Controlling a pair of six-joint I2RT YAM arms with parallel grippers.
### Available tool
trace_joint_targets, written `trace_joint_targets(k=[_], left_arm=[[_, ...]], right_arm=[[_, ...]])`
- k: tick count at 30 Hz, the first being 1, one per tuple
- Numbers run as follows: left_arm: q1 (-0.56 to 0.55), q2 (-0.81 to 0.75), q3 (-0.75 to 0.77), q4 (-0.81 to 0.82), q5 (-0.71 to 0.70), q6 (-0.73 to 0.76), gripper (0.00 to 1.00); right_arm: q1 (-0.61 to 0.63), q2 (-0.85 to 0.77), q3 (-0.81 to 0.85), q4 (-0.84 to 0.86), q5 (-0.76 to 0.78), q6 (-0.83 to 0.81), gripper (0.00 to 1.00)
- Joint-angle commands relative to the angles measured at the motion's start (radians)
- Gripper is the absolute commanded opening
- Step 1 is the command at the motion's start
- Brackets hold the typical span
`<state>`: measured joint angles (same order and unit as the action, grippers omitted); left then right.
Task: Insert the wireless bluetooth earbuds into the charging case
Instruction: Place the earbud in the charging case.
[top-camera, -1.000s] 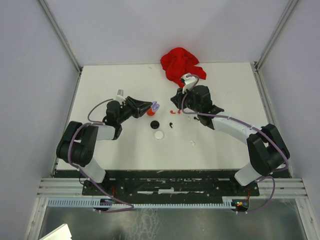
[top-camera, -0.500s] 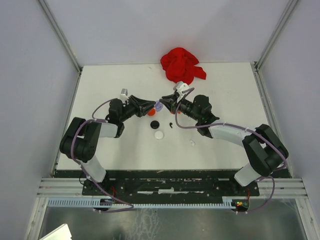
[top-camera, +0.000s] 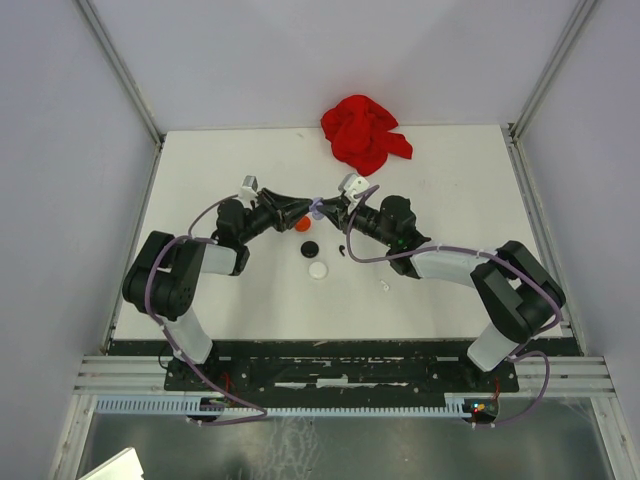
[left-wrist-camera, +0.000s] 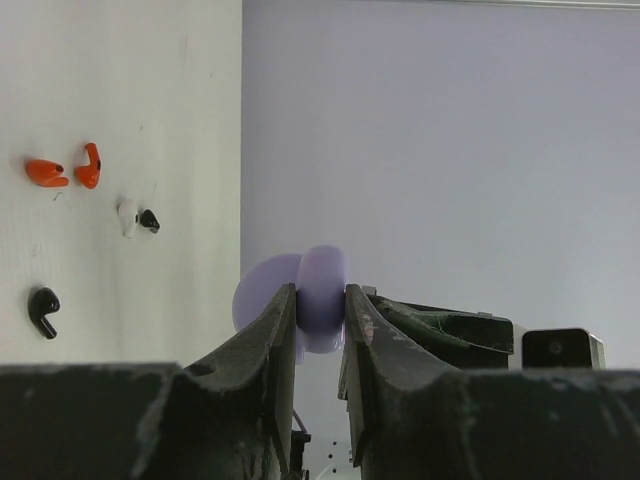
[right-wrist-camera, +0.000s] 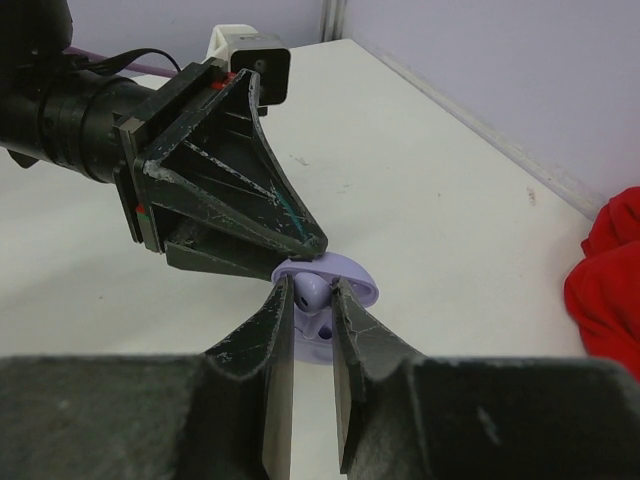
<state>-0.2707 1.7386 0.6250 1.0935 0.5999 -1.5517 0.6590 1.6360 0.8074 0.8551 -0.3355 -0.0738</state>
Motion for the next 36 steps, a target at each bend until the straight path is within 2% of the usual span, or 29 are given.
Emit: trace_joint_targets(k=[1, 33, 36], left_arm=[[-0.005, -0.002, 0.016, 0.097, 0.033, -0.058, 0.03], [-0.004, 0.006, 0.001, 0.169, 0.013, -0.112, 0.03], [-0.004, 0.011, 0.002, 0.171, -0.003, -0.115, 0.03]], right_arm=[[0.004, 0.005, 0.003, 0.072, 0.01, -0.012, 0.01], [0.003, 0.007, -0.03, 0.078, 0.046, -0.01, 0.01], [0.004, -0.002, -0.03, 0.068, 0.05, 0.011, 0.1]])
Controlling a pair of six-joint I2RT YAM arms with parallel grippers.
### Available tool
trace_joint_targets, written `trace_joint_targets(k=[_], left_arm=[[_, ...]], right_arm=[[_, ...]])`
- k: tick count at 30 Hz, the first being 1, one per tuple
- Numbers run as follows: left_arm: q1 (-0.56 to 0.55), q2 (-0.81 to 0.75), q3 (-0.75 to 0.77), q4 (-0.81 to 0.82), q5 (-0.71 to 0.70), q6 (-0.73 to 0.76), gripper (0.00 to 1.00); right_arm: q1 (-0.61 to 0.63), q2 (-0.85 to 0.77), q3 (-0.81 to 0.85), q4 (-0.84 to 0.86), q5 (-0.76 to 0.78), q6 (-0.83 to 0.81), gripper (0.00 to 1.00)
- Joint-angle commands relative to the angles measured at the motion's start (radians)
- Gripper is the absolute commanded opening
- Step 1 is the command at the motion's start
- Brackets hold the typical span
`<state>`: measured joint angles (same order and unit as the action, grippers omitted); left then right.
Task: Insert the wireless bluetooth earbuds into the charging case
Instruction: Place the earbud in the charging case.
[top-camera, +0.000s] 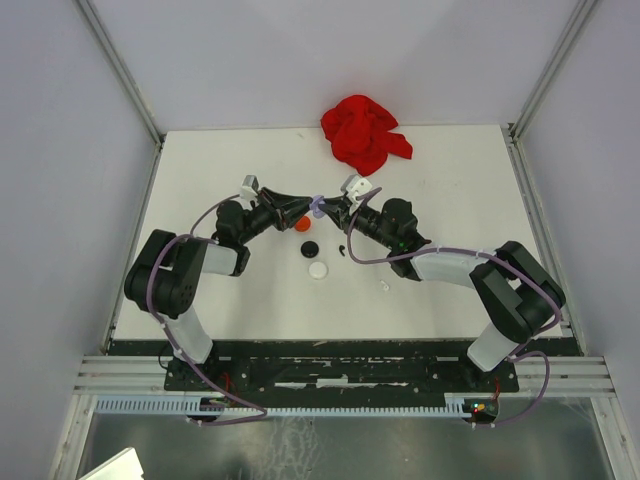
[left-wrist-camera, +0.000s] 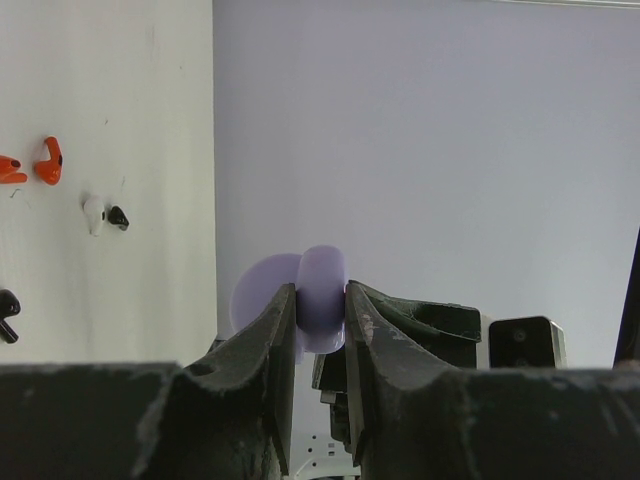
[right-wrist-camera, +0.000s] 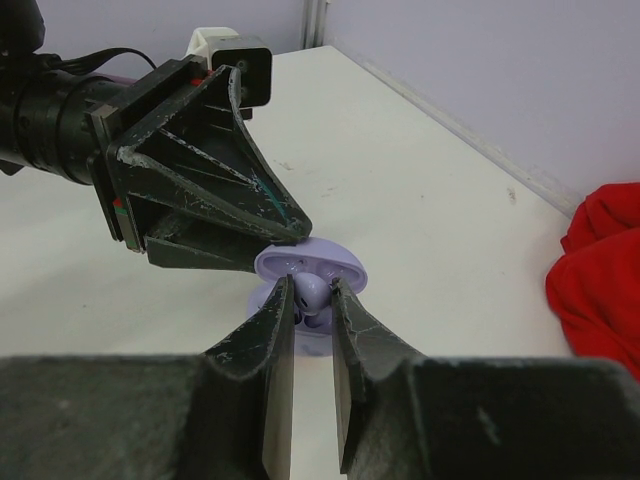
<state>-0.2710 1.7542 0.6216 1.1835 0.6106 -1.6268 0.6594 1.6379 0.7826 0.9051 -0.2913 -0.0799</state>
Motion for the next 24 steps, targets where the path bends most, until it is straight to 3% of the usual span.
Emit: trace_joint_targets(k=[1, 4, 11, 16, 18, 20, 24], left_arm=[[-0.004, -0.001, 0.008, 0.082, -0.016, -0.04, 0.03], [-0.004, 0.009, 0.016, 0.085, -0.021, -0.041, 0.03], [-0.004, 0.024, 0.028, 0.078, -0.025, -0.029, 0.03], [-0.004, 0.014, 0.027, 0.031, -0.032, 0.018, 0.03], [-0.003, 0.003, 0.026, -0.009, -0.037, 0.046, 0.03], [-0.003, -0.01, 0.024, -0.045, -0.045, 0.076, 0.03], [-0.003, -0.052, 0.031, -0.135, -0.074, 0.143, 0.03]], right_arm=[[0.003, -0.01, -0.006, 0.011, 0.003, 0.024, 0.14], [0.003, -0.027, -0.006, -0.004, -0.002, 0.062, 0.32], [0.003, -0.081, -0.048, 0.088, 0.011, 0.146, 0.59], [0.002, -0.182, -0.038, 0.031, 0.104, 0.165, 0.64], [0.002, -0.23, 0.012, -0.138, 0.201, 0.205, 0.64], [0.003, -0.26, 0.122, -0.484, 0.315, 0.245, 0.64], [0.003, -0.225, 0.325, -0.906, 0.353, 0.26, 0.65]])
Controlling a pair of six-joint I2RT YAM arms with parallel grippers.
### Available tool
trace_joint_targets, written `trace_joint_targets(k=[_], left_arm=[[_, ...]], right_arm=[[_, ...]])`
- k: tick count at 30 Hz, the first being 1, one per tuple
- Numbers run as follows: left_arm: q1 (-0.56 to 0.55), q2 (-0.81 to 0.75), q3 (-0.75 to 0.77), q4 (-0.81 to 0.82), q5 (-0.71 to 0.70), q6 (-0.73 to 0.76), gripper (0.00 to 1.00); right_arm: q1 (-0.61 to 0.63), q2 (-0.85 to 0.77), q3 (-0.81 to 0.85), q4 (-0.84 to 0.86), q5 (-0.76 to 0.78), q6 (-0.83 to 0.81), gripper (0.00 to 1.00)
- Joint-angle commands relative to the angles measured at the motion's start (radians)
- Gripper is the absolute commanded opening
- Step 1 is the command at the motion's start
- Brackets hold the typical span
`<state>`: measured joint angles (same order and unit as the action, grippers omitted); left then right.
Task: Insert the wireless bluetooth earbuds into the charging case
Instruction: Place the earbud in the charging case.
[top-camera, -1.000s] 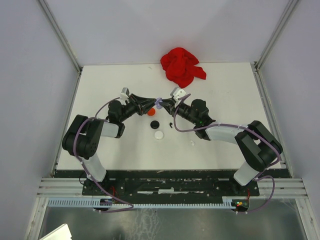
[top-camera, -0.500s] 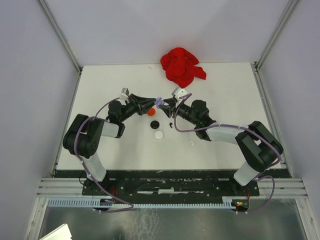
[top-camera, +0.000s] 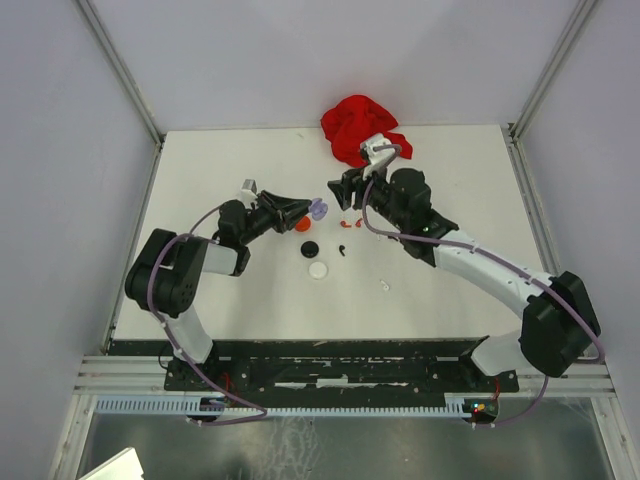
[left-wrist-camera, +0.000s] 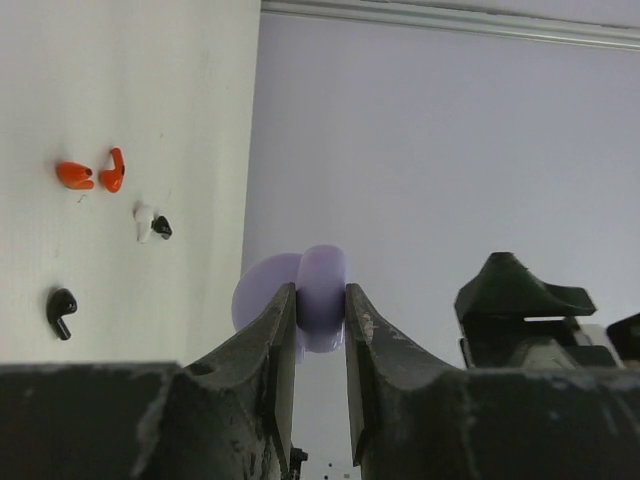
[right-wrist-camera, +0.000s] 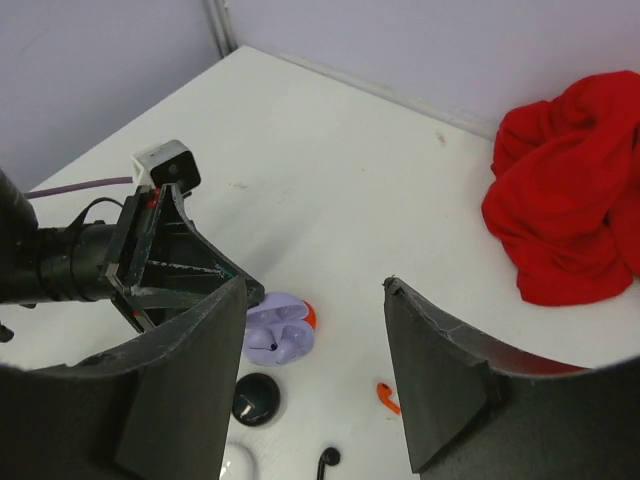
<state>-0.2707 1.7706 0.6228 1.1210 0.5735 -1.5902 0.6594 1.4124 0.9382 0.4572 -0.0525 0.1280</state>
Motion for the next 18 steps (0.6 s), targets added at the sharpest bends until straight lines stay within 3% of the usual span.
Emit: trace_joint_targets(k=[1, 9, 18], left_arm=[[-0.004, -0.08, 0.034, -0.099, -0.045, 0.129, 0.03], [-0.004, -0.143, 0.071, -0.243, -0.094, 0.22, 0.03], [-0.008, -0.136, 0.075, -0.231, -0.084, 0.211, 0.03]], right_arm=[[0.004, 0.017, 0.203, -0.523, 0.115, 0.057, 0.65], [0.037, 0.133, 0.336, -0.785, 0.121, 0.067, 0.68], [0.071, 0.222, 0.376, -0.799, 0.11, 0.07, 0.69]])
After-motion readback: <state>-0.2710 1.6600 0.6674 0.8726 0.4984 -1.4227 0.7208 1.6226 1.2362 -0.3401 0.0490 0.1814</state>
